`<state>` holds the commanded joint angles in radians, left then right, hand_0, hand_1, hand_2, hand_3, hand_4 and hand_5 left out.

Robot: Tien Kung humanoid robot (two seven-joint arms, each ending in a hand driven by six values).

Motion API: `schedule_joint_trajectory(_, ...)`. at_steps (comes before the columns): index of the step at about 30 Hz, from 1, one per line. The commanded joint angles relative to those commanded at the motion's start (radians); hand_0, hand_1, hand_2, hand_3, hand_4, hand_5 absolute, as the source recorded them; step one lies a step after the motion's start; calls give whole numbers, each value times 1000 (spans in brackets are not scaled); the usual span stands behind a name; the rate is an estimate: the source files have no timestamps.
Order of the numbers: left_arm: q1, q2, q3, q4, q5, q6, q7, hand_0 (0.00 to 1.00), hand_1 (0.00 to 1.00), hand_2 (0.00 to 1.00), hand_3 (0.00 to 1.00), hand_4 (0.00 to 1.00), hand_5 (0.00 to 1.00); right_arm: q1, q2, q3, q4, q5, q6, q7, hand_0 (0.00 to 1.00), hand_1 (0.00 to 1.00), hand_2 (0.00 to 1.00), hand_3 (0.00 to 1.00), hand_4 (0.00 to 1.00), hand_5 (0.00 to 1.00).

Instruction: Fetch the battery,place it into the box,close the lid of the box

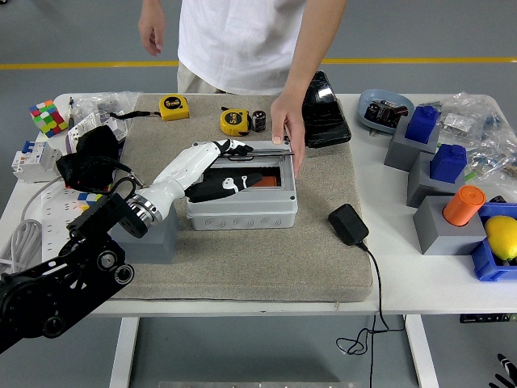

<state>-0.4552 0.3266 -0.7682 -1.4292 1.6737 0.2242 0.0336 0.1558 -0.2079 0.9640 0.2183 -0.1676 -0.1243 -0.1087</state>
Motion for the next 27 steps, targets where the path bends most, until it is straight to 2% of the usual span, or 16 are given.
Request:
schedule_joint_trajectory(2,15,2,-31,-37,-3,2,-6,684,764,741,777,998,998,0,0,1,1,-1,-1,1,625,633,627,553,949,515)
schedule_joint_trajectory(5,24,2,-55,-58,-12,16,-28,663,753,738,769,998,998,-2,1,1,0,-2,-1,1,625,634,627,552,949,515)
schedule_joint_trajectory(11,19,-4,-24,0,-23,7,-24,654,750,736,770,998,998,-1,4,-1,2,-1,-1,4,625,634,627,552,949,515)
schedule_joint_trajectory(17,23,-6,-23,11,-13,9,-24,652,749,735,770,998,998,-2,4,1,2,-2,0,2,625,633,627,552,949,514)
schedule_joint_trajectory(27,49,13,-2,-30,-16,-3,-8,649,749,732,768,998,998,-3,3,4,3,-4,-1,1,623,633,627,552,949,515)
